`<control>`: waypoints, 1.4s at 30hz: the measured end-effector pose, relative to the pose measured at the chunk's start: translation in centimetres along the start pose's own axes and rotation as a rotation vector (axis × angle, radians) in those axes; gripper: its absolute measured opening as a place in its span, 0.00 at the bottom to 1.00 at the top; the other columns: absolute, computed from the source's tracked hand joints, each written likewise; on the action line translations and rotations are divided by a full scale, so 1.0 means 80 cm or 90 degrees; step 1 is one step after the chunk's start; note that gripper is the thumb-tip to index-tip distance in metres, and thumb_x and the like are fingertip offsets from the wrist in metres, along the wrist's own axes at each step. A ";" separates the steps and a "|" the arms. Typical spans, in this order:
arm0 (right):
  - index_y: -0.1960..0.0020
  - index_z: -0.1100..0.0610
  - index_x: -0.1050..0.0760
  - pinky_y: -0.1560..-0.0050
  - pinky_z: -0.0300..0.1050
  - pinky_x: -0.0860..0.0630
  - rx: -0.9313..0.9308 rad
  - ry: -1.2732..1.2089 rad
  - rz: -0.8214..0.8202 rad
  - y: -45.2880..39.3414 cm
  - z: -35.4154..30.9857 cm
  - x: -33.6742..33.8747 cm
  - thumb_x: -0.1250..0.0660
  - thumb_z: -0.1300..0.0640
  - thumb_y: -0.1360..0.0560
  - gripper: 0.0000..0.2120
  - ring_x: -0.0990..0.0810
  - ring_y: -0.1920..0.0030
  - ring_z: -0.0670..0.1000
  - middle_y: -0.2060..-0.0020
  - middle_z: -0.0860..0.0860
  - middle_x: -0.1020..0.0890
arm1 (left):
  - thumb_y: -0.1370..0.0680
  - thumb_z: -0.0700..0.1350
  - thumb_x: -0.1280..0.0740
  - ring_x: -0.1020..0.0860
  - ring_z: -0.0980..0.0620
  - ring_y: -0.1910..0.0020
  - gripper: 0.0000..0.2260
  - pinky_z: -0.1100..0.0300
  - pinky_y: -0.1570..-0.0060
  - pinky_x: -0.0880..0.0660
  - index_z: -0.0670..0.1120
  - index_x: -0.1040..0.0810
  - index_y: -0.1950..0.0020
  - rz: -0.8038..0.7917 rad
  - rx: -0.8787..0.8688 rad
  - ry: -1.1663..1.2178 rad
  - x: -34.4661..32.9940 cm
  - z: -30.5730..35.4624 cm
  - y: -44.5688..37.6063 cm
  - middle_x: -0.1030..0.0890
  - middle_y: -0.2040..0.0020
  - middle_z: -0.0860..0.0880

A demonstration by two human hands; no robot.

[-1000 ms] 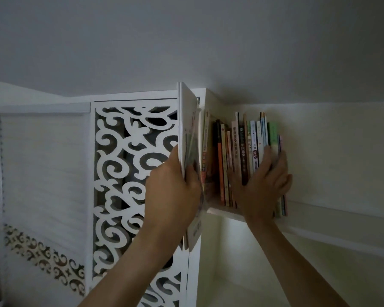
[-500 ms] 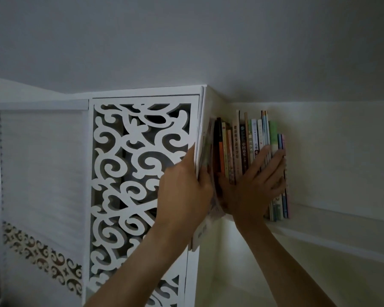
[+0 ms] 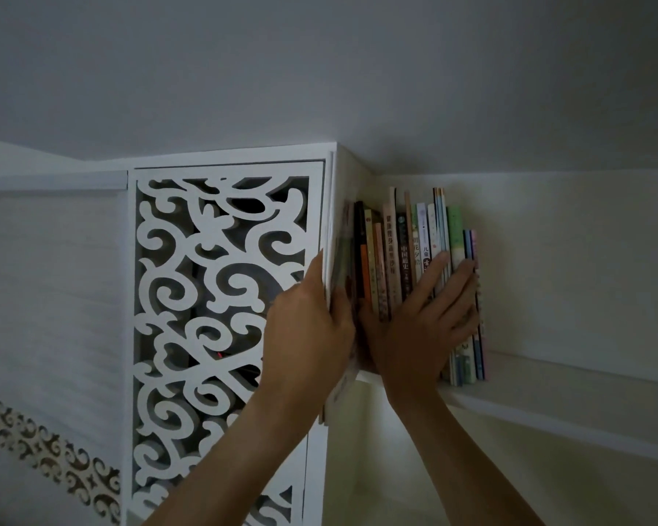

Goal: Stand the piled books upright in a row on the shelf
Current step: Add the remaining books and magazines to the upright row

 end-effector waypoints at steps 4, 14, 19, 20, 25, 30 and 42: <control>0.17 0.62 0.51 0.26 0.68 0.41 -0.002 -0.002 0.007 0.001 -0.002 0.000 0.43 0.20 0.29 0.59 0.43 0.20 0.67 0.19 0.66 0.46 | 0.17 0.42 0.38 0.20 0.51 0.68 0.08 0.48 0.67 0.19 0.45 0.24 0.38 0.021 0.032 0.020 -0.015 -0.016 0.001 0.22 0.64 0.55; 0.17 0.62 0.50 0.25 0.67 0.42 0.010 -0.033 0.019 0.001 0.001 0.006 0.43 0.20 0.28 0.57 0.43 0.20 0.66 0.19 0.65 0.45 | 0.21 0.49 0.32 0.28 0.48 0.43 0.21 0.50 0.49 0.20 0.48 0.28 0.29 0.080 -0.060 -0.089 -0.084 -0.056 -0.033 0.29 0.42 0.46; 0.17 0.62 0.50 0.25 0.67 0.41 0.017 -0.027 0.019 0.002 0.003 0.004 0.40 0.21 0.29 0.58 0.44 0.20 0.66 0.19 0.65 0.45 | 0.21 0.44 0.27 0.30 0.42 0.33 0.30 0.48 0.36 0.25 0.42 0.38 0.23 0.202 -0.133 -0.091 -0.102 -0.071 -0.034 0.31 0.30 0.36; 0.17 0.61 0.50 0.25 0.67 0.42 0.021 -0.022 0.014 0.003 0.004 0.002 0.40 0.21 0.30 0.58 0.44 0.20 0.66 0.19 0.65 0.46 | 0.20 0.42 0.28 0.30 0.43 0.34 0.31 0.48 0.37 0.25 0.42 0.39 0.21 0.218 -0.148 -0.106 -0.104 -0.072 -0.034 0.30 0.30 0.36; 0.17 0.62 0.50 0.25 0.67 0.41 0.016 0.010 0.015 0.005 0.005 -0.004 0.38 0.31 0.22 0.48 0.45 0.20 0.67 0.19 0.66 0.46 | 0.18 0.46 0.31 0.28 0.47 0.44 0.34 0.52 0.45 0.24 0.44 0.42 0.16 0.154 -0.221 -0.206 -0.122 -0.058 -0.021 0.27 0.37 0.39; 0.17 0.62 0.50 0.24 0.66 0.42 0.009 0.026 0.036 0.005 0.007 -0.007 0.42 0.45 0.15 0.35 0.45 0.19 0.66 0.19 0.66 0.47 | 0.13 0.50 0.40 0.26 0.53 0.43 0.25 0.61 0.45 0.21 0.46 0.39 0.17 0.137 -0.127 -0.070 -0.132 -0.037 -0.026 0.29 0.35 0.46; 0.17 0.62 0.51 0.24 0.67 0.44 0.015 0.023 0.029 0.006 0.006 -0.009 0.46 0.35 0.18 0.42 0.46 0.20 0.67 0.19 0.67 0.47 | 0.17 0.41 0.32 0.15 0.43 0.60 0.27 0.52 0.64 0.17 0.40 0.36 0.20 0.053 -0.069 -0.222 -0.114 -0.037 -0.030 0.21 0.39 0.38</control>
Point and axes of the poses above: each hand's wrist, its own y-axis away from the middle knuckle, its own x-axis out of the back of the hand, z = x × y, the point moved 2 cm from there along -y, towards the middle knuckle
